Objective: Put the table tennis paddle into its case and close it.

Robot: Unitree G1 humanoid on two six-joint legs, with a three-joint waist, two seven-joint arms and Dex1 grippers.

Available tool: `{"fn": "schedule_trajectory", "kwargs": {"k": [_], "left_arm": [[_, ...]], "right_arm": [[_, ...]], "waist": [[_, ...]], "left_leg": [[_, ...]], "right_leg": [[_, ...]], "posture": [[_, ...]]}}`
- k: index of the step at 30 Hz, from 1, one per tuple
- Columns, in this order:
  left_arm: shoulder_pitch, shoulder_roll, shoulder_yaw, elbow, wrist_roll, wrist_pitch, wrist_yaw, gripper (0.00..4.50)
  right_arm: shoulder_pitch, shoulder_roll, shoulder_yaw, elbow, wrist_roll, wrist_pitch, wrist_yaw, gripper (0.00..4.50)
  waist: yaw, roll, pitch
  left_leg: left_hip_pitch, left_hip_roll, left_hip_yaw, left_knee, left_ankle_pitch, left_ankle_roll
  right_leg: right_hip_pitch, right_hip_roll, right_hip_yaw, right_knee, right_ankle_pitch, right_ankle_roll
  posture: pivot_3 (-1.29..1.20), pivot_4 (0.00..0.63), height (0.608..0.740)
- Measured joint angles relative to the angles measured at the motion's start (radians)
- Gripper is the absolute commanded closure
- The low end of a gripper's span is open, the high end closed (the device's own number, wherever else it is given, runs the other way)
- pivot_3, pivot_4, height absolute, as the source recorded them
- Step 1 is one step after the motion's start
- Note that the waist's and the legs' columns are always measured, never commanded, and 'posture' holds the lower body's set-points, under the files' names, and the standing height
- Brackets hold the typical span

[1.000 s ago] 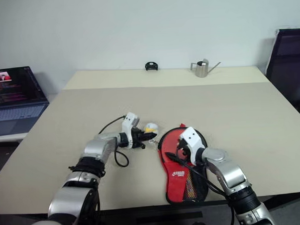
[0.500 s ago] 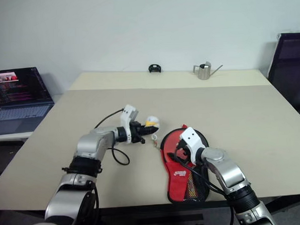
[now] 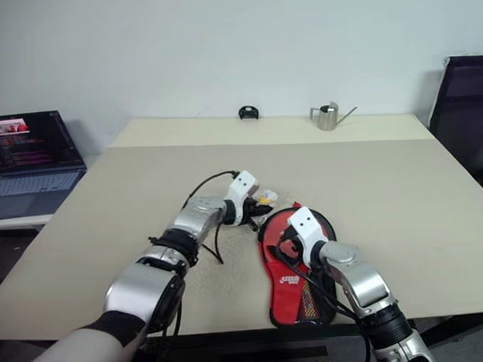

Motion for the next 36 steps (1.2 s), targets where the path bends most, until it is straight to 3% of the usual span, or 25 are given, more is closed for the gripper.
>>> {"fn": "schedule_trajectory", "kwargs": {"k": [16,36], "left_arm": [[-0.117,-0.089,0.04,0.148,0.105,-0.097,0.236,4.26],[-0.187,-0.214,0.064,0.183,0.242,-0.097,0.535,4.26]], "right_arm": [[0.07,0.032,-0.001,-0.081,-0.022,0.017,-0.074,0.0],[0.292,0.107,0.01,-0.386,-0.024,0.173,-0.238,0.0]], "waist": [[0.001,-0.002,-0.003],[0.005,-0.003,-0.004]], "left_leg": [[0.001,-0.001,0.001,-0.01,0.0,0.0],[0.001,-0.001,0.001,-0.012,0.0,-0.001]], "right_leg": [[0.0,0.0,0.0,-0.006,0.0,0.002],[0.0,-0.001,-0.001,-0.009,-0.004,0.007]], "posture": [[0.0,0.15,0.74],[0.0,0.15,0.74]]}}
